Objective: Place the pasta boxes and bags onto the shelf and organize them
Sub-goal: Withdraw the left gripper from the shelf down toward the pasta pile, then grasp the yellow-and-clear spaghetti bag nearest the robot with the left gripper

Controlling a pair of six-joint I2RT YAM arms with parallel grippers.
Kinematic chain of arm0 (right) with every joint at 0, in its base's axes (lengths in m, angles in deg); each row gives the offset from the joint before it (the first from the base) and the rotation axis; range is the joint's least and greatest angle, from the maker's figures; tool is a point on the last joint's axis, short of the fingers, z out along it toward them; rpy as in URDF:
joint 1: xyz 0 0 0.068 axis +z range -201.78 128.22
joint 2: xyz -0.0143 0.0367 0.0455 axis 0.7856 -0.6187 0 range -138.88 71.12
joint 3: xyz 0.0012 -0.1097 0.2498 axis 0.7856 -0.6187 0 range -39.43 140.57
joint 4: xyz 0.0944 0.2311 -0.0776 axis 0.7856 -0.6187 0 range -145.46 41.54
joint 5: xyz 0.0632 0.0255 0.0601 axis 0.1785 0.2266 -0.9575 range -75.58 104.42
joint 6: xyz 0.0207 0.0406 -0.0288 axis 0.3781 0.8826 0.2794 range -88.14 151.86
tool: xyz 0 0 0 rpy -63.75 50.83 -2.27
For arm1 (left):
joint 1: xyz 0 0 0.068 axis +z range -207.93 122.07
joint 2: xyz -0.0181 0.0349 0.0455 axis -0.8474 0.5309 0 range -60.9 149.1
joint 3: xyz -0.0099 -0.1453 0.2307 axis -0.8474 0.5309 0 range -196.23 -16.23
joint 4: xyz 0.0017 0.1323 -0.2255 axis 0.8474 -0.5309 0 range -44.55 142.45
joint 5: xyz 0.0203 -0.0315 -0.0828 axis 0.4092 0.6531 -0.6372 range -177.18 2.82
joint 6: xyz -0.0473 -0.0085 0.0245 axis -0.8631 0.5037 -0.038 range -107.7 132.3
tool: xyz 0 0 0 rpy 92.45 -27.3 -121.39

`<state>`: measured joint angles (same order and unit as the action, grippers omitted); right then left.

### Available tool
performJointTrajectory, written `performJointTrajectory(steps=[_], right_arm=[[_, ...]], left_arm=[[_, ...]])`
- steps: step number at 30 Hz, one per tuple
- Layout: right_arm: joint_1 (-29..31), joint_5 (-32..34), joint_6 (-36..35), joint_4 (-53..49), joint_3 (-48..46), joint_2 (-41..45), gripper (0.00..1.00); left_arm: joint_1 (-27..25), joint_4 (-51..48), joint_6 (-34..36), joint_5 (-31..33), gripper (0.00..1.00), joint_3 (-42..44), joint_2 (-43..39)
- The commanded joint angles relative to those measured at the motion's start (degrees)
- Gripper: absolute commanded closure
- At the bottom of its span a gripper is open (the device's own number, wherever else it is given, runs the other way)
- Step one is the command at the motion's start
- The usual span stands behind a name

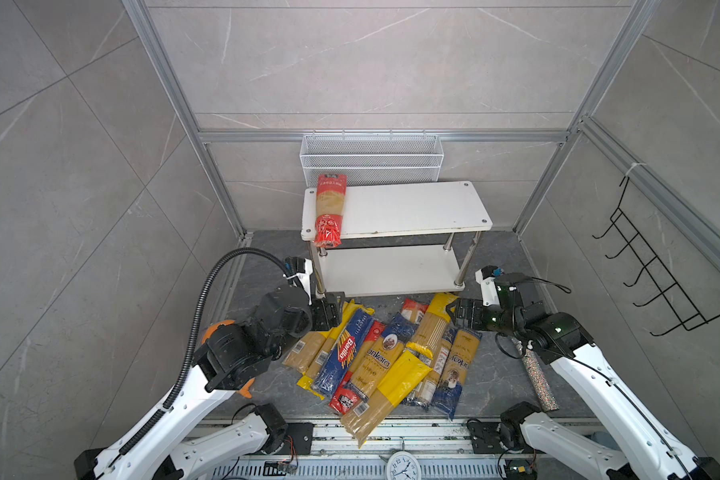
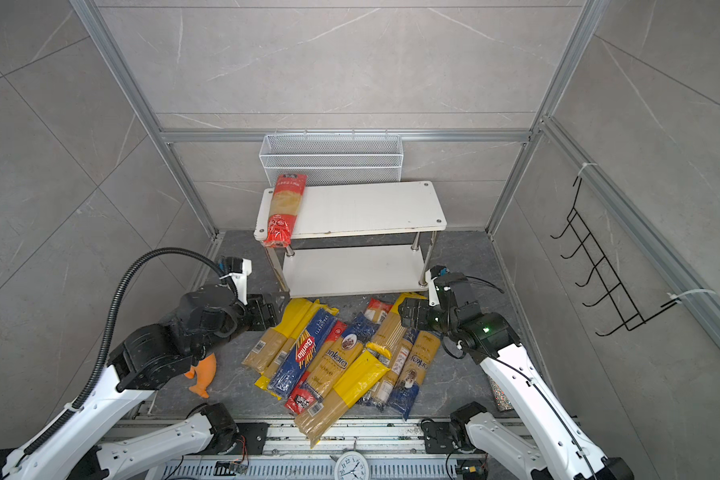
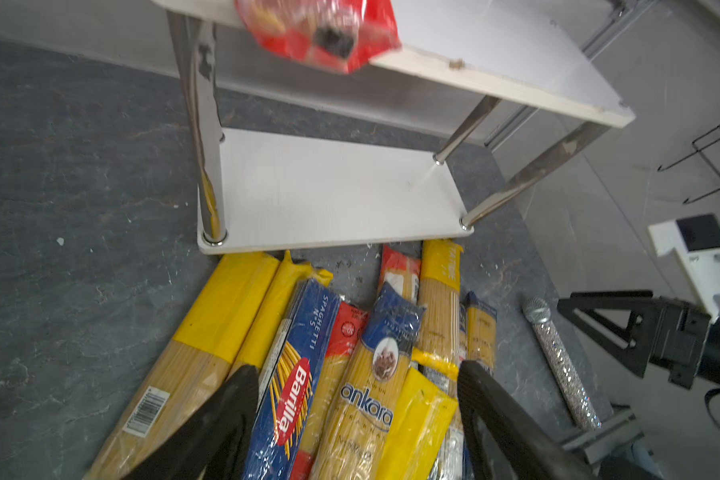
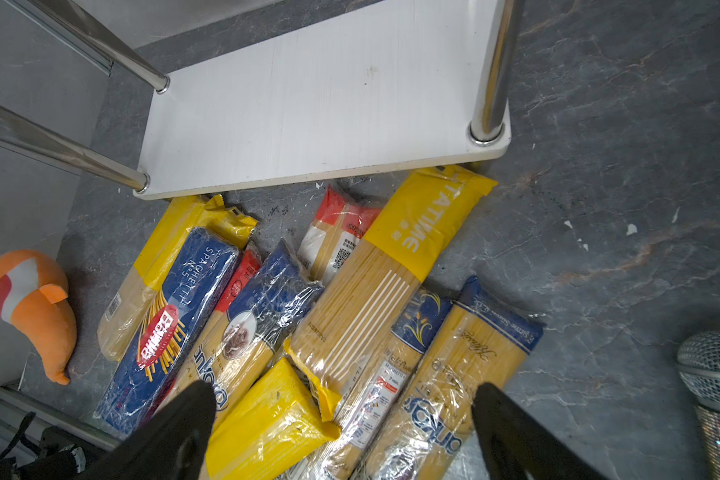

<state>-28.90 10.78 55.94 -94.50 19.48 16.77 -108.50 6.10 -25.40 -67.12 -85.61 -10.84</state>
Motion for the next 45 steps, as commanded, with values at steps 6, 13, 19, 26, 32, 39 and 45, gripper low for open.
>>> performJointTrajectory(steps=[6,13,19,26,32,39,45], right_arm=[[0.3,1.9,1.5,-1.9,-0.6,0.1,0.00],[0.2,2.3,1.3,-2.6,0.5,-1.3,0.00],[0.2,2.5,0.9,-3.1,1.6,-3.2,0.00],[0.2,2.2,1.0,-3.0,2.0,-4.3,0.00],[0.2,2.4,0.8,-2.6,1.2,-4.5,0.00],[0.3,2.2,0.4,-1.5,0.6,-4.3,0.00],[0.2,2.1,0.1,-1.3,0.5,-4.6,0.00]], left_arm=[[-8.0,-1.3,-6.0,-1.8,0.22,10.1,0.1],[-15.9,1.1,-8.5,-4.5,0.17,17.5,2.0],[-21.7,3.1,-10.3,-8.1,0.05,22.5,3.4],[-28.4,4.7,-11.1,-11.7,0.03,23.4,10.0],[-30.2,5.6,-12.1,-14.7,0.02,26.2,13.4],[-30.6,6.4,-11.1,-16.2,0.00,28.0,16.8],[-30.6,9.5,-9.8,-17.4,0.01,27.6,21.9]])
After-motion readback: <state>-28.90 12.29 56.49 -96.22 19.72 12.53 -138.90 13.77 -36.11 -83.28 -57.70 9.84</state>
